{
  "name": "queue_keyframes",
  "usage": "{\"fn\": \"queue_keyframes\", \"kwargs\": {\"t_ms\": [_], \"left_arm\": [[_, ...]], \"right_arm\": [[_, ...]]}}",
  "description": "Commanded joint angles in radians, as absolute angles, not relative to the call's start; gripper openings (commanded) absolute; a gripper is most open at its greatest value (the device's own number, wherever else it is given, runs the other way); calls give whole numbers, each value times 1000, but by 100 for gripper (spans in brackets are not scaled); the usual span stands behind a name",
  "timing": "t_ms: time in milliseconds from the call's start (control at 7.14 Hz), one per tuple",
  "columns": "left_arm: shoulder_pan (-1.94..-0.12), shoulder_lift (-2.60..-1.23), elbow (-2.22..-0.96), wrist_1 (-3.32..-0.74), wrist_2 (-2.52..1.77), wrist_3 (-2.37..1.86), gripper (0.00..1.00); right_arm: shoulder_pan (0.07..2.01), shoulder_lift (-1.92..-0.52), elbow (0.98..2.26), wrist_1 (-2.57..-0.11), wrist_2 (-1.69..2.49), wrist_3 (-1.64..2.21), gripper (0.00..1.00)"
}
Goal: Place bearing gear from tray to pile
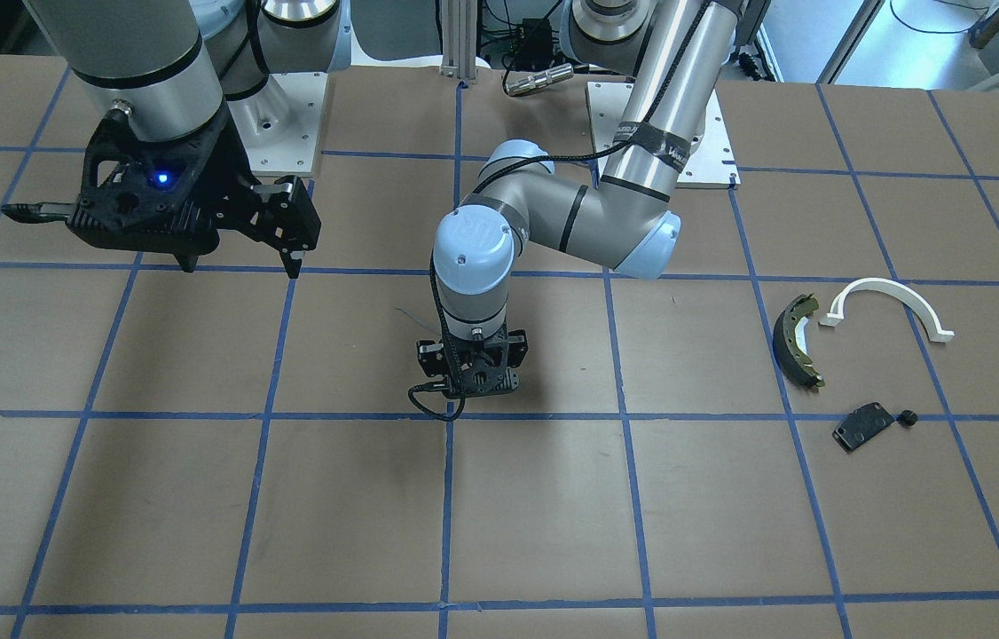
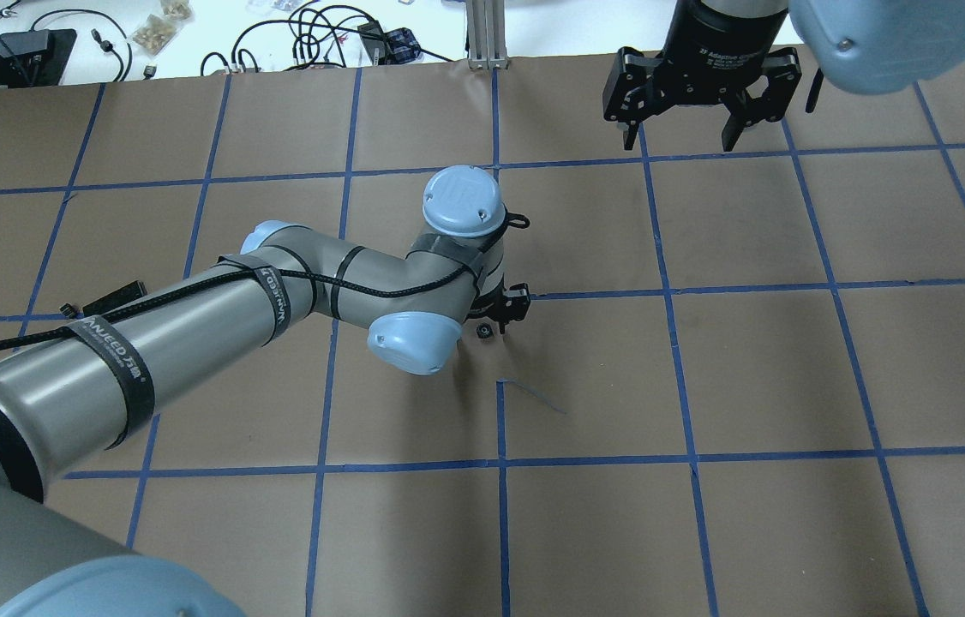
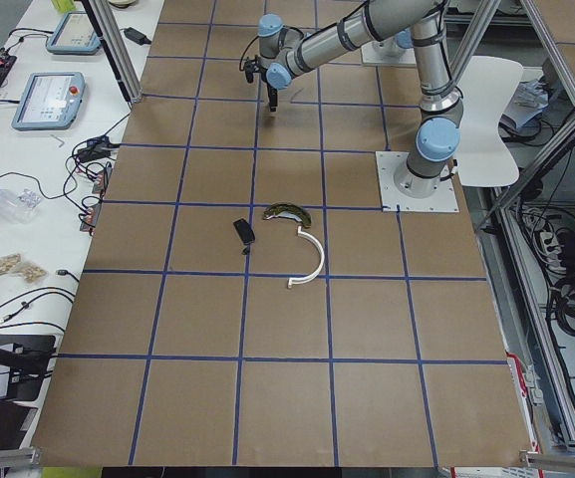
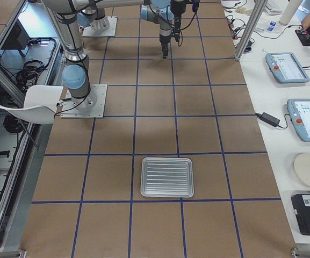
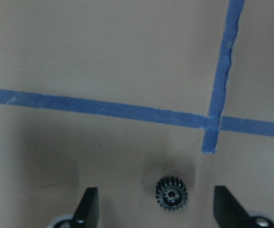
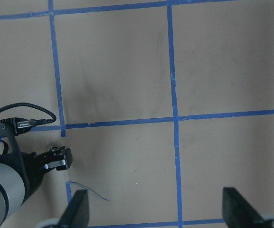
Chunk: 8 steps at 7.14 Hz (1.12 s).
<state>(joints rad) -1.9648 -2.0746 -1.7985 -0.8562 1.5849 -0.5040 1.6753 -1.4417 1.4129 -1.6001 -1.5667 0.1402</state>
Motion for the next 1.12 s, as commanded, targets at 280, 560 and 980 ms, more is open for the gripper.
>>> {"fn": "queue_keyframes", "kwargs": {"t_ms": [280, 560, 980], "left_arm": [[-1965, -2088, -1796, -848, 1554, -482, 8], [-1942, -2042, -1793, -860, 1555, -468, 0], [-1762, -1900, -1802, -1035, 1574, -321, 0]], "right_arm": [[1667, -1443, 1431, -1618, -1563, 100, 100], [1666, -1442, 1431, -1651, -1563, 106, 100], [1669, -1442, 1433, -1649, -1565, 112, 100]]}}
